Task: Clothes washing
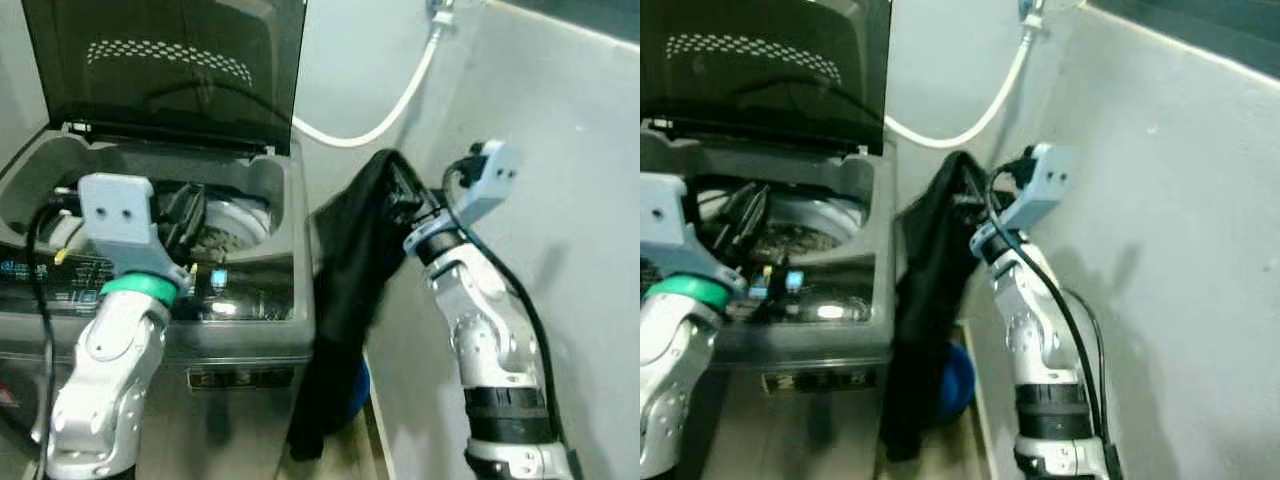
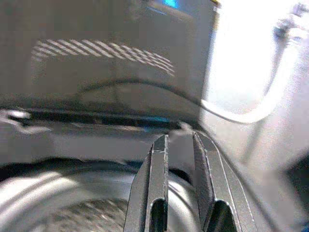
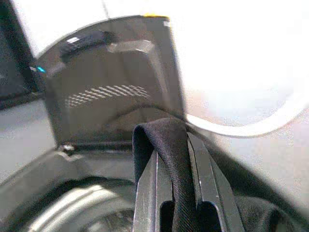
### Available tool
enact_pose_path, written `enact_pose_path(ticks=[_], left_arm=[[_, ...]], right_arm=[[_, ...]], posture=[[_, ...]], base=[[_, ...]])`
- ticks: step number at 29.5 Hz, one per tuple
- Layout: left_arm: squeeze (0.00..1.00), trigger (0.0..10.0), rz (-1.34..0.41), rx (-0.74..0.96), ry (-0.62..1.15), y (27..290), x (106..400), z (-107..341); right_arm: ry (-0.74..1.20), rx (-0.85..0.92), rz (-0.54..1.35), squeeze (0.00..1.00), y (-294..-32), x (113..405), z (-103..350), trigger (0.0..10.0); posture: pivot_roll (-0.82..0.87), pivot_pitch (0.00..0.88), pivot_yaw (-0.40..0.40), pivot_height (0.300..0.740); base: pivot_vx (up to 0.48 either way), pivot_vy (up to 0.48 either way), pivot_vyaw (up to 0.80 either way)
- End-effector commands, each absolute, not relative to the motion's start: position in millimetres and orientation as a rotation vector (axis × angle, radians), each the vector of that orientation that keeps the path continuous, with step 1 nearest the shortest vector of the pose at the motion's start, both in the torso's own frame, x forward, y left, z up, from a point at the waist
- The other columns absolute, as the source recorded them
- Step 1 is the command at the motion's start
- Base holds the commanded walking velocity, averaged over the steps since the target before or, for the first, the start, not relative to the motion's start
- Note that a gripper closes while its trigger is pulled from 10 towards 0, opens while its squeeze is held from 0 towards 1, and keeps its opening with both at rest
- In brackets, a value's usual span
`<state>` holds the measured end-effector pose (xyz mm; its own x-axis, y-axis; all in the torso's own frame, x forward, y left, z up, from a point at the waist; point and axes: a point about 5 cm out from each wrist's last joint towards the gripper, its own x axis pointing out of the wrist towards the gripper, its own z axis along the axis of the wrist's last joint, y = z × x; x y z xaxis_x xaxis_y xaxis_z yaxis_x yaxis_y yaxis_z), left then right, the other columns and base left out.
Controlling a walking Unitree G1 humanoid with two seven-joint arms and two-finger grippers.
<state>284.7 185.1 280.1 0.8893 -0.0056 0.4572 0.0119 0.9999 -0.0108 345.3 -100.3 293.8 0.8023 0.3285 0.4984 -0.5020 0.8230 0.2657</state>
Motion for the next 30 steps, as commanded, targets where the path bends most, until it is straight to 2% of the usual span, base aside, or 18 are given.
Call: enact_pose_path(ticks=[1,6,28,30], left_arm=[[0.00,10.0,-0.005,-0.020,-0.474,185.5,282.3,278.4],[0.00,10.0,-0.009,-0.027,-0.457,184.8,282.9,276.9],[0.00,10.0,-0.014,-0.026,-0.472,185.5,282.6,283.9],[0.00,10.0,-0.018,-0.027,-0.476,184.1,282.5,284.6]], right_arm=[[-0.472,0.391,0.487,0.00,-93.2,342.1,298.9,10.0],[-0.467,0.388,0.482,0.00,-93.9,341.3,297.0,10.0],[-0.458,0.399,0.462,0.00,-94.7,344.2,294.6,10.0],[-0.453,0.400,0.462,0.00,-95.0,344.2,293.6,10.0]], posture=[[0.09,0.003,-0.093,0.740],[0.09,0.001,-0.092,0.740],[0.09,0.030,-0.091,0.740],[0.09,0.035,-0.097,0.740]], base=[[0.356,0.000,0.00],[0.320,0.000,0.00],[0.000,0.000,0.00],[0.000,0.315,0.00]])
